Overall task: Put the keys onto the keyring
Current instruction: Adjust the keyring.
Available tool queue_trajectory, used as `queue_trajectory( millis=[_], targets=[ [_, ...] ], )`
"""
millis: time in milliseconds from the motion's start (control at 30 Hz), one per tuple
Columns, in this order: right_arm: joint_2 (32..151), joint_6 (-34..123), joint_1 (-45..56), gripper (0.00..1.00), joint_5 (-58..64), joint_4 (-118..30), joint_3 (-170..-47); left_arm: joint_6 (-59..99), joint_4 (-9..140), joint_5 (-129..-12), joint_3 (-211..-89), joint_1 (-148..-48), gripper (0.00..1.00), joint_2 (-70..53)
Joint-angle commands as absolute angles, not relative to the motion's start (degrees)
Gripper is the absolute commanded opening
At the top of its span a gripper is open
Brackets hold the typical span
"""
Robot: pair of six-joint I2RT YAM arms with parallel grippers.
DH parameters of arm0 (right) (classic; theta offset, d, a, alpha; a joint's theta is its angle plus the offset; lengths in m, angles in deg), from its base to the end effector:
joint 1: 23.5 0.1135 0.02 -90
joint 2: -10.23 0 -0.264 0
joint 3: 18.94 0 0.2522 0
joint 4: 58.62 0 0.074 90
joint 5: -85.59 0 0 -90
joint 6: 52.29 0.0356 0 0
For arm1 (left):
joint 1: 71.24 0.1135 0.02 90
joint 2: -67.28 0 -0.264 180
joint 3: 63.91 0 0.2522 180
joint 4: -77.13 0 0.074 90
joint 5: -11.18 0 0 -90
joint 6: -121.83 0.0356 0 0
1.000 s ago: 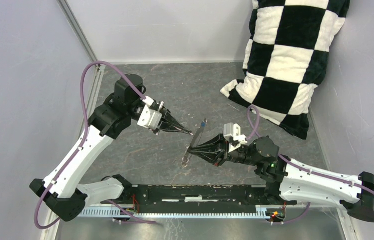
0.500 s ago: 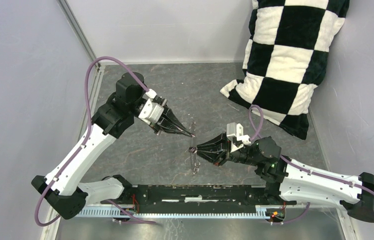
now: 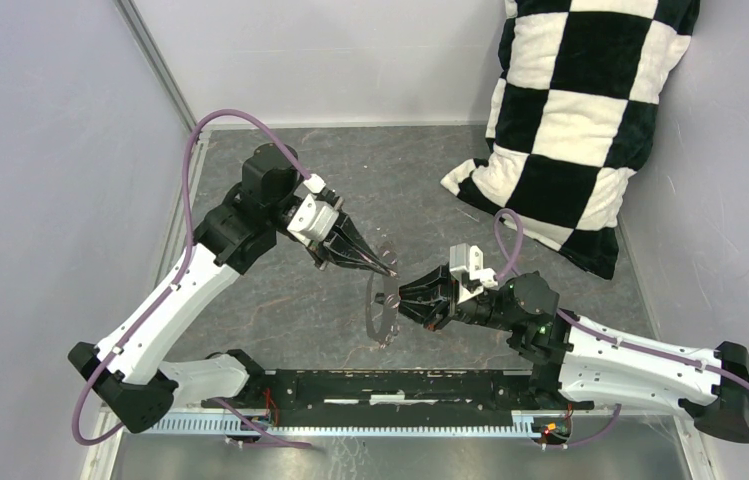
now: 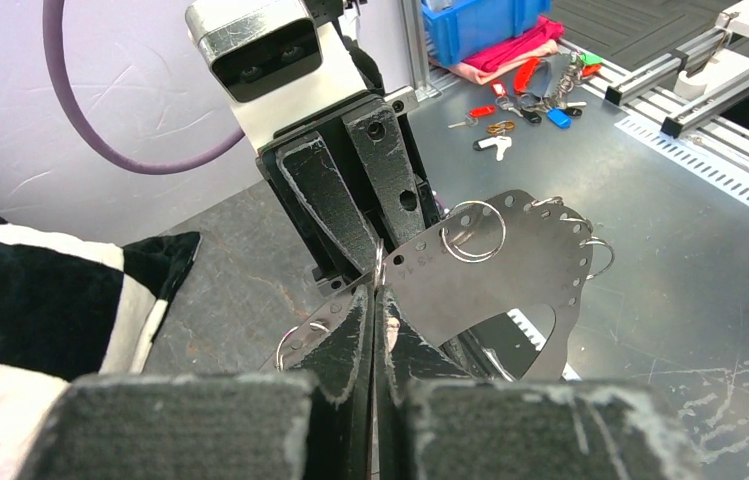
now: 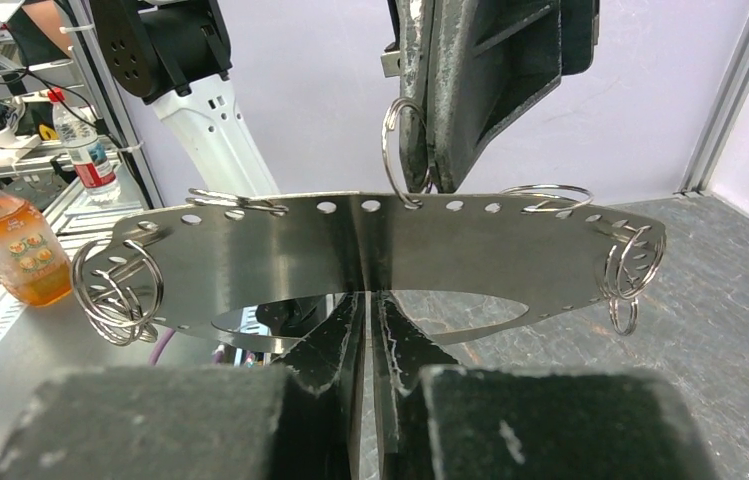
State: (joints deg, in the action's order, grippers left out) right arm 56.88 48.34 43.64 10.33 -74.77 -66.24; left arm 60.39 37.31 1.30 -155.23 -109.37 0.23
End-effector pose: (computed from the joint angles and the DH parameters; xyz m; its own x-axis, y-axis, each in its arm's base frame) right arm 0.0673 0.1830 0.3397 -0.0715 0.2897 -0.9545 -0.9896 0.0995 0.1043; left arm 0.1547 -0.1660 0.4388 0.2224 -0.0703 -0.9724 0.8496 -0.4753 0.2286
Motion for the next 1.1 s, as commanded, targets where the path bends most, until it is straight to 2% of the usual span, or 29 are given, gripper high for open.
queue_trajectory(
  millis=[0, 367, 567, 767, 1067],
  targets=[
    [56.5, 47.3, 43.9, 0.10, 8.5, -77.5, -69.8, 58.4, 39.0, 2.1, -154.9, -109.7, 0.02, 0.9],
    [53.2, 39.6, 43.9, 0.11, 5.2, -66.6, -75.0, 57.7, 40.9, -0.4, -151.6, -109.7, 0.02, 2.7],
    [51.1, 36.5, 44.0, 0.20, 2.6, -65.0, -75.9, 58.6, 40.9, -0.7, -151.1, -109.7, 0.02, 3.3],
    [51.0, 35.8, 43.9, 0.37, 2.3, -67.2, -75.9, 59.3, 40.9, -2.4, -149.9, -109.7, 0.02, 4.6],
    [51.9, 36.2, 44.0, 0.37, 3.1, -68.8, -75.9, 48.8, 51.7, -7.4, -144.7, -109.7, 0.02, 7.6]
  ],
)
